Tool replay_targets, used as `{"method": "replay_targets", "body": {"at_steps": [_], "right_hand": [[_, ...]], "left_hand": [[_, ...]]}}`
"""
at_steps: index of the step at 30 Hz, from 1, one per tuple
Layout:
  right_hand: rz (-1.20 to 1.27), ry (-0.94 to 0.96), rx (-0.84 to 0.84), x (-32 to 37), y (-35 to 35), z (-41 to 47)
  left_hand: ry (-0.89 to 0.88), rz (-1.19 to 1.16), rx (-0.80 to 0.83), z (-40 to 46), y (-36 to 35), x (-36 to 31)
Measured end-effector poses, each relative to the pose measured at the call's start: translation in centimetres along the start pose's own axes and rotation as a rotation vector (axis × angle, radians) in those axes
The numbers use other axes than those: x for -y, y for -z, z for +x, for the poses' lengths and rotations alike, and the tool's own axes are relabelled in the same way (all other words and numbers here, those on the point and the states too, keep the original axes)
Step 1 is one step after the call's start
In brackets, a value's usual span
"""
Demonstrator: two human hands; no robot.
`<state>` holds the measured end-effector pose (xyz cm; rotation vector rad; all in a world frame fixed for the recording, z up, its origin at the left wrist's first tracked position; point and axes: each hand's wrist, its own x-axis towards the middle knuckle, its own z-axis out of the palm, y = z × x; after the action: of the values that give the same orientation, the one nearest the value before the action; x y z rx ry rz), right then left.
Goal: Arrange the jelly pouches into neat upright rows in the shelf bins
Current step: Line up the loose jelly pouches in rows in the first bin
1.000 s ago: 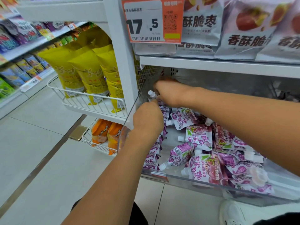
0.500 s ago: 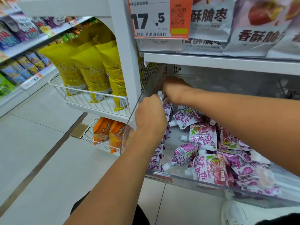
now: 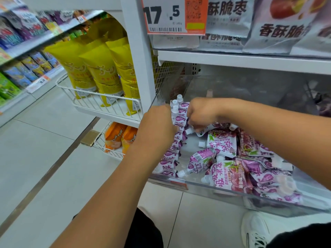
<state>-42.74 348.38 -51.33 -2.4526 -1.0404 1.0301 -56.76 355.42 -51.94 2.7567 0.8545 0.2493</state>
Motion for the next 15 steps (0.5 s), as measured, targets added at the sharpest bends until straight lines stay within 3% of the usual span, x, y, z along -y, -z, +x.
{"method": "replay_targets", "body": {"at_steps": [3,5,9,12,15], "right_hand": [[0.689,-0.098,0.13,1.1,-0.6,-0.3],[0.958,-0.11,0.183,1.3,-0.7,-1.1],[1.036,-0.161,0.166,0.9,-0.6,-2.9],[0.985,-0.171,0.277,1.1,-1.7,-3.8],[1.107,-0.145,0.345,1.3,-2.8,-3.5]], "left_hand": [[0.0,0.055,0.045,-1.3,-0.3,0.6],[0.004,0.093,0.043,-1.4,-0.3,0.5],[-0.017,0.088,0.043,-1.6,0.3,0.1],[0.002,0.024,0.061,-2.6,1.0,0.5],[0.007,0.043,0.138,-4.0,1.1,0.6]]}}
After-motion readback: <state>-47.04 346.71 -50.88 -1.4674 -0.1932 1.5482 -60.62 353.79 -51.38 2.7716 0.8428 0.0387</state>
